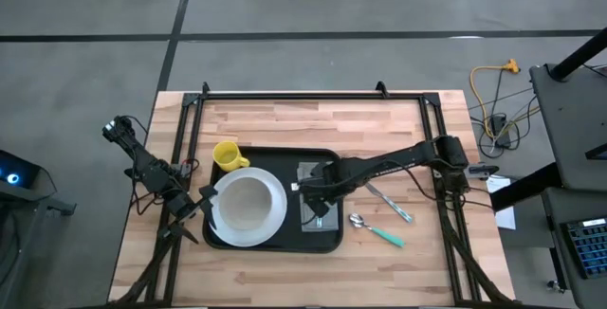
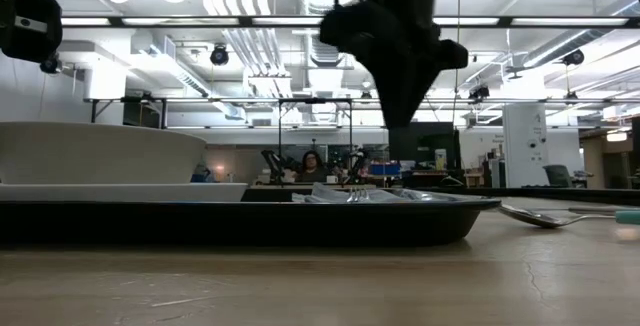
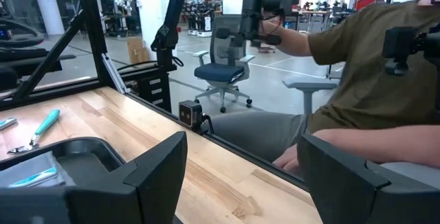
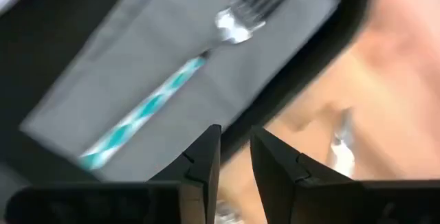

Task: Set up tray
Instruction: Put the green spoon on the gray napkin to the left of the white and blue fork

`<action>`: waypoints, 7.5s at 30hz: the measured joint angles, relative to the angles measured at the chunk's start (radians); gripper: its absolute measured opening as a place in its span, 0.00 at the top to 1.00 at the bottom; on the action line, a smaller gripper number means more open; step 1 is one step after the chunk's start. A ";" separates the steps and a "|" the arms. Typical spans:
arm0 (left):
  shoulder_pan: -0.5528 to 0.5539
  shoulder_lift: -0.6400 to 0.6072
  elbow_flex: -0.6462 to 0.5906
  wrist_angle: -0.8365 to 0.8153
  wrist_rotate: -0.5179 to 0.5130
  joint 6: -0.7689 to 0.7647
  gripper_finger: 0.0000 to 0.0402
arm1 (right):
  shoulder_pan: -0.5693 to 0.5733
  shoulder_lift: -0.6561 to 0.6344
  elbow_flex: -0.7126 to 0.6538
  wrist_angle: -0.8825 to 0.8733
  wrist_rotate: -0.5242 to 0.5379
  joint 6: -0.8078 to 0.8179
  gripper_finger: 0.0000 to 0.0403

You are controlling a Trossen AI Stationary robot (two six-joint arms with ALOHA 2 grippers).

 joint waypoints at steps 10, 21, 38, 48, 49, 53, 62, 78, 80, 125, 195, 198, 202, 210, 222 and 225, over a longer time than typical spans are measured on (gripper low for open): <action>0.000 0.000 0.000 0.000 0.000 0.000 0.37 | -0.012 -0.526 -0.719 0.873 0.007 -0.159 0.80; 0.000 0.000 0.000 0.000 0.000 0.000 0.37 | 0.112 -0.707 -0.840 0.428 -0.054 0.008 0.83; 0.000 0.000 0.000 0.000 0.000 0.000 0.37 | 0.222 -0.679 -0.810 0.313 -0.101 0.096 0.81; 0.000 0.000 0.000 0.000 0.000 0.000 0.37 | 0.351 -0.608 -0.814 0.378 -0.164 0.184 0.83; 0.000 0.000 0.000 0.000 0.000 0.000 0.37 | 0.364 -0.594 -0.815 0.385 -0.175 0.194 0.82; 0.000 0.000 0.000 0.000 0.000 0.000 0.37 | 0.399 -0.539 -0.812 0.401 -0.191 0.237 0.81; 0.000 0.000 0.000 0.000 0.000 0.000 0.37 | 0.404 -0.444 -0.768 0.433 -0.204 0.201 0.79; 0.000 0.000 0.000 0.000 0.000 0.000 0.37 | 0.404 -0.415 -0.770 0.484 -0.192 0.183 0.83; 0.000 0.000 0.000 0.000 0.000 0.000 0.37 | 0.404 -0.415 -0.777 0.502 -0.178 0.182 0.83; 0.000 0.000 0.000 0.000 0.000 0.000 0.37 | 0.403 -0.417 -0.818 0.626 -0.206 0.076 0.83; 0.000 0.000 0.000 0.000 0.000 0.000 0.37 | 0.253 -0.381 -0.654 0.385 -0.116 0.606 0.90; 0.000 0.000 0.000 0.000 0.000 0.000 0.37 | 0.226 -0.371 -0.624 0.387 -0.101 0.641 0.90; 0.000 0.000 0.000 0.000 0.000 0.000 0.37 | 0.198 -0.347 -0.572 0.386 -0.080 0.687 0.90; 0.000 -0.001 0.000 0.000 0.000 0.000 0.37 | 0.144 -0.242 -0.440 0.382 -0.067 0.765 0.90; 0.000 -0.001 0.000 0.000 0.000 0.000 0.37 | 0.068 -0.019 -0.197 0.367 -0.072 0.784 0.90; 0.000 -0.001 0.000 0.000 0.000 0.000 0.37 | 0.053 0.032 -0.141 0.353 -0.072 0.785 0.90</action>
